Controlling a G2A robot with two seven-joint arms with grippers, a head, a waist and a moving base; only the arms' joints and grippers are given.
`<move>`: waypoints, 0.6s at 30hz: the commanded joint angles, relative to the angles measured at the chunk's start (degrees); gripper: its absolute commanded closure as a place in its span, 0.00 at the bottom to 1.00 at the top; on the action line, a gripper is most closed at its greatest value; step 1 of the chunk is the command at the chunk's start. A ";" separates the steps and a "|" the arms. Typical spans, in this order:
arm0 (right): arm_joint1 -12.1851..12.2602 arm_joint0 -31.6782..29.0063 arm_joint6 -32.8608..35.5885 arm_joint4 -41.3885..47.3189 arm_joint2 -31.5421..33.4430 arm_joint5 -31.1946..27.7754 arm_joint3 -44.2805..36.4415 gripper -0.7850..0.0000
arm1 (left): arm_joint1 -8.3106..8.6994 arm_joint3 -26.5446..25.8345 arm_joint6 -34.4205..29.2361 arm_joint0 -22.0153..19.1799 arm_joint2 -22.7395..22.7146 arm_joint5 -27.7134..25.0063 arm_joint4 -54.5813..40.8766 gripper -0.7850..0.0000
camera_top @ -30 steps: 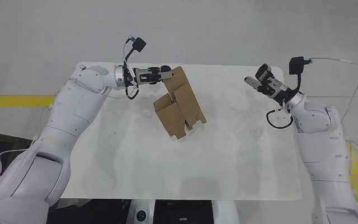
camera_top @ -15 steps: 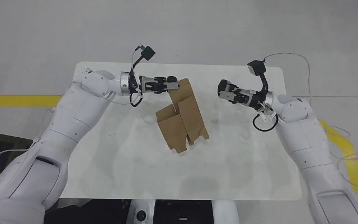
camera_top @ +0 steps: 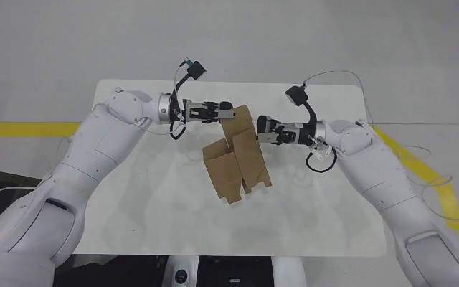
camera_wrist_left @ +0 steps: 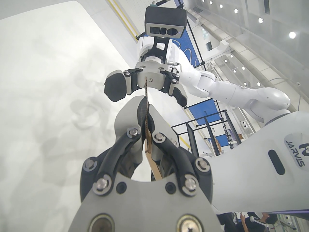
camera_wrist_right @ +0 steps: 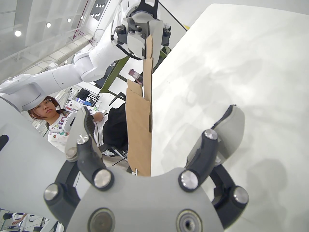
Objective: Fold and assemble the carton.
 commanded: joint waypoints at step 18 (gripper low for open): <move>1.86 6.72 -5.19 4.59 -14.72 -5.19 1.83 1.00 | 0.87 -0.47 0.75 -1.54 3.90 -0.75 -2.09 1.00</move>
